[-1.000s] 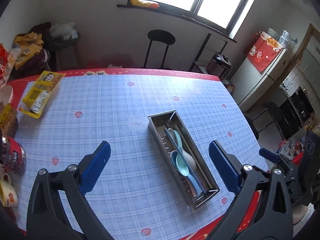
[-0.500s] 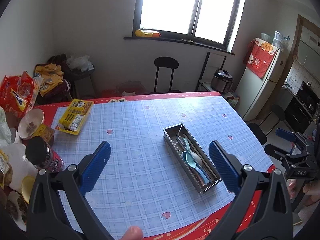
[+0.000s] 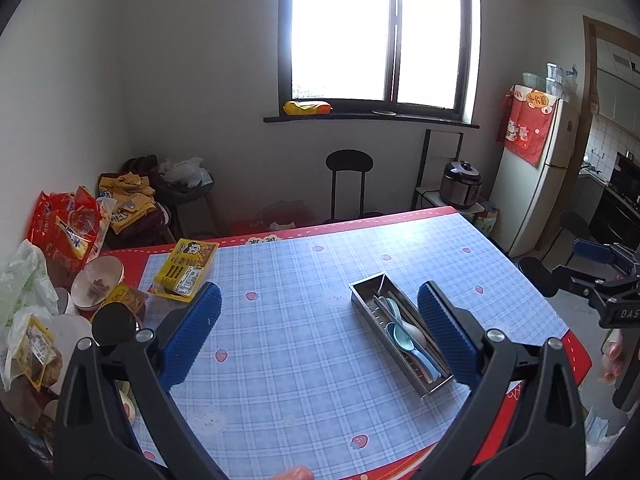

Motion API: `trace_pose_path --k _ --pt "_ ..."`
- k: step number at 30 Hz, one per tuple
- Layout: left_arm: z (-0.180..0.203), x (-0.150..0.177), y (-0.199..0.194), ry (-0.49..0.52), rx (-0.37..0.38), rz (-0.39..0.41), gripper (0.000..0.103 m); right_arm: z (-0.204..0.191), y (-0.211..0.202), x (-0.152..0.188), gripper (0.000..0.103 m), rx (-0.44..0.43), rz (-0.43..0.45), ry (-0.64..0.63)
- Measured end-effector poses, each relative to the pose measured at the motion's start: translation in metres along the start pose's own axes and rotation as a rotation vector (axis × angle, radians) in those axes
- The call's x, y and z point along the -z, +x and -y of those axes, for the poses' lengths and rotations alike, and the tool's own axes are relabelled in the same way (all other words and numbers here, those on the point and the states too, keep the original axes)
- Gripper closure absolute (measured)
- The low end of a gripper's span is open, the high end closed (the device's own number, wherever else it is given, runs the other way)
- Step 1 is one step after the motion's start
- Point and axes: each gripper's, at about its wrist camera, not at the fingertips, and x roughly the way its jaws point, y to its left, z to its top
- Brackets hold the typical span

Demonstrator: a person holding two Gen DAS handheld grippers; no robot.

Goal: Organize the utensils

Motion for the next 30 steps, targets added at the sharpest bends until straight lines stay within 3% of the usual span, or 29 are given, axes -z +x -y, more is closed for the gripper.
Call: trace_pose_path --k 30 --pt "0.0013 0.0011 0.001 0.021 -0.022 -0.022 0.006 0.0032 -0.0031 -0.0029 0.006 0.03 -0.003 0.002"
